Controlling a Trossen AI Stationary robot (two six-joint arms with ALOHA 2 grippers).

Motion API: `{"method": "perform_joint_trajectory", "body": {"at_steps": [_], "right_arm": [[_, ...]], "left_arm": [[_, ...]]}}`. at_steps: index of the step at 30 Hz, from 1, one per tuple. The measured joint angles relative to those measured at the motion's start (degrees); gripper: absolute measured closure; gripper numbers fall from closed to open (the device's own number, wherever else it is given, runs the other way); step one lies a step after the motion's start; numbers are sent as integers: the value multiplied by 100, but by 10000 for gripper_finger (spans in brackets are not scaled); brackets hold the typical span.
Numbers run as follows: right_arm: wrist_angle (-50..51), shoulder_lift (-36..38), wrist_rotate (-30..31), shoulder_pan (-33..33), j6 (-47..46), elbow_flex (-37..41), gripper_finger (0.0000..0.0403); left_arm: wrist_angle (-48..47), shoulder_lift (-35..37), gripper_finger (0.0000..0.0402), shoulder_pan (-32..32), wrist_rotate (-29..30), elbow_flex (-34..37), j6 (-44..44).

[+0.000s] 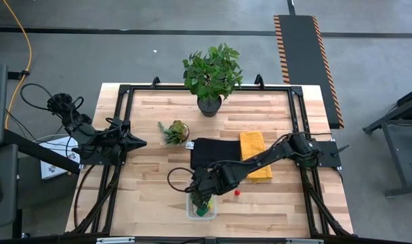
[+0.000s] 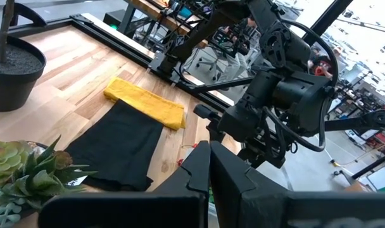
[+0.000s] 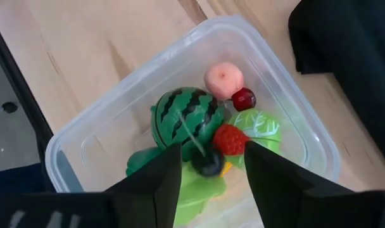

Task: Pick and placing Produce into tupperware
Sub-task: Put the right red cherry into the bin

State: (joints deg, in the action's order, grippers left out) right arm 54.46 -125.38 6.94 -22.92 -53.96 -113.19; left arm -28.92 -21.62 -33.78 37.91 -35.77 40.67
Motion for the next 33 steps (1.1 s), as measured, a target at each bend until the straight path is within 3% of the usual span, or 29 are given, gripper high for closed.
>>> {"method": "perform_joint_trajectory", "body": {"at_steps": [6, 11, 19, 23, 33], "right_arm": [[-58, 0, 29, 2, 47, -12, 249], [145, 0, 417, 2, 275, -368, 257], [748, 35, 1427, -48, 631, -1585, 258], [1590, 66, 2140, -171, 694, -2200, 258], [2533, 1572, 3223, -474, -1037, -540, 258]], "left_arm": [[-3, 1, 401, 2, 0, 0, -14], [-12, -1, 401, 2, 0, 0, -14], [-138, 0, 401, 1, 0, 0, -12], [-161, -1, 401, 0, 0, 0, -12], [-303, 1, 401, 2, 0, 0, -10]]}}
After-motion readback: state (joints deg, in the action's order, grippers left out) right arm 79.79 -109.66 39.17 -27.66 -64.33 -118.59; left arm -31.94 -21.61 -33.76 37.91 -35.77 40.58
